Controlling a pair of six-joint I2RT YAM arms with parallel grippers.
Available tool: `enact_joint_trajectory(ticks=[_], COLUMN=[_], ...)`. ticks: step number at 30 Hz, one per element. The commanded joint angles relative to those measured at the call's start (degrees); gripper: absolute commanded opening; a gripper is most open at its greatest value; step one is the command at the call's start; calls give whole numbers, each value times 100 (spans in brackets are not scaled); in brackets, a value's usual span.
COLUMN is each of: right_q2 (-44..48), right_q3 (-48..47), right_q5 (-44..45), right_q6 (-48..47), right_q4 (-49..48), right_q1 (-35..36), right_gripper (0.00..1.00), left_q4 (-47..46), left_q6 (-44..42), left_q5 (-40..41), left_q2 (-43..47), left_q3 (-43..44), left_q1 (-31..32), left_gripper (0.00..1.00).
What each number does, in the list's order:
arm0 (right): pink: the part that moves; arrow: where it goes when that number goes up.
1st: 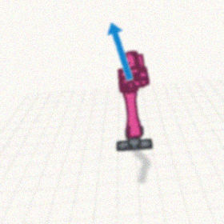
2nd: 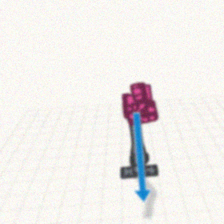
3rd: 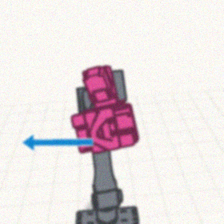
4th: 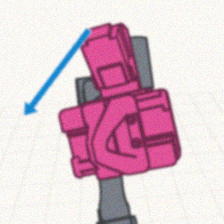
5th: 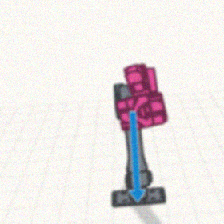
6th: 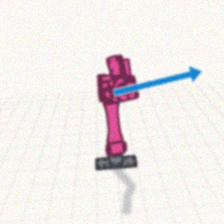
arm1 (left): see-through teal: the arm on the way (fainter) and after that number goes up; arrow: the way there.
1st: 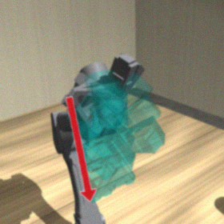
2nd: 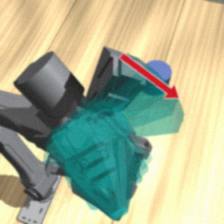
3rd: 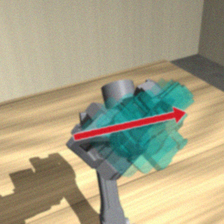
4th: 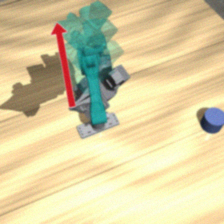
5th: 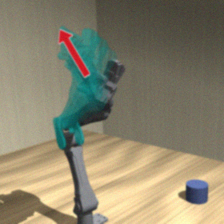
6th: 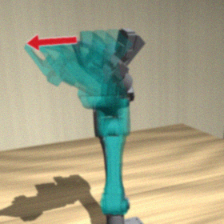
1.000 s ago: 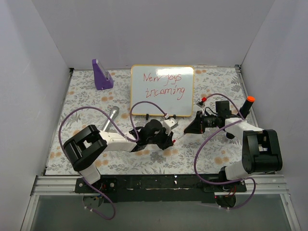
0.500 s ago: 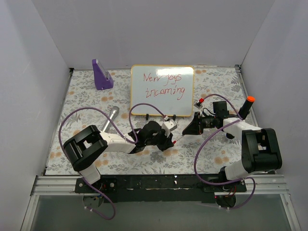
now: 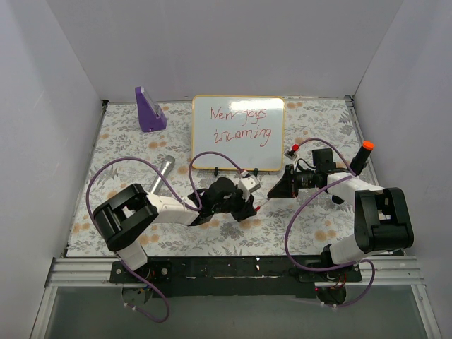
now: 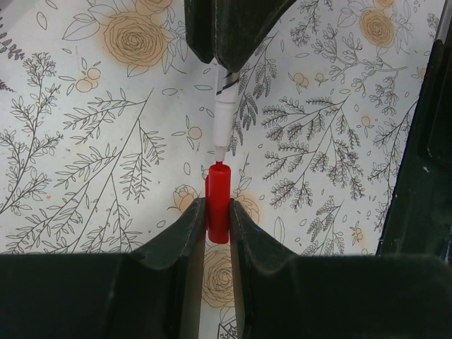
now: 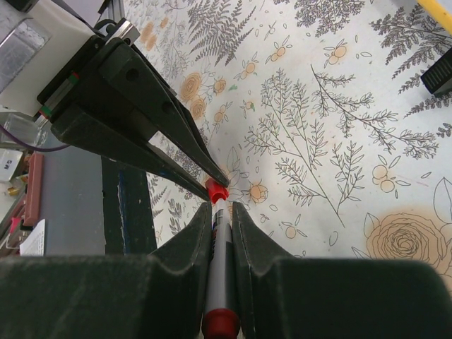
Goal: Write a sentence on the whiteboard
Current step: Insert the whiteboard marker without the cap into the pen cap.
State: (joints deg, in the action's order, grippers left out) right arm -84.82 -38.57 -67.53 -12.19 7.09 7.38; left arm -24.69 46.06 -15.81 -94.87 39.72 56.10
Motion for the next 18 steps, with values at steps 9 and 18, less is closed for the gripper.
enact_joint_trajectory(ticks=[9, 18], right_q2=[-61, -202], right_q3=[60, 69], right_q5=[-261, -296], right_q6=[137, 164], right_q4=[-226, -252], right_q1=[106, 202], right_gripper=[1, 1], left_q4=[-273, -774], left_q6=[17, 192], left_q5=[-36, -1], left_q2=[100, -40], left_q3=[18, 123], left_q1=[16, 24], left_gripper=[8, 8])
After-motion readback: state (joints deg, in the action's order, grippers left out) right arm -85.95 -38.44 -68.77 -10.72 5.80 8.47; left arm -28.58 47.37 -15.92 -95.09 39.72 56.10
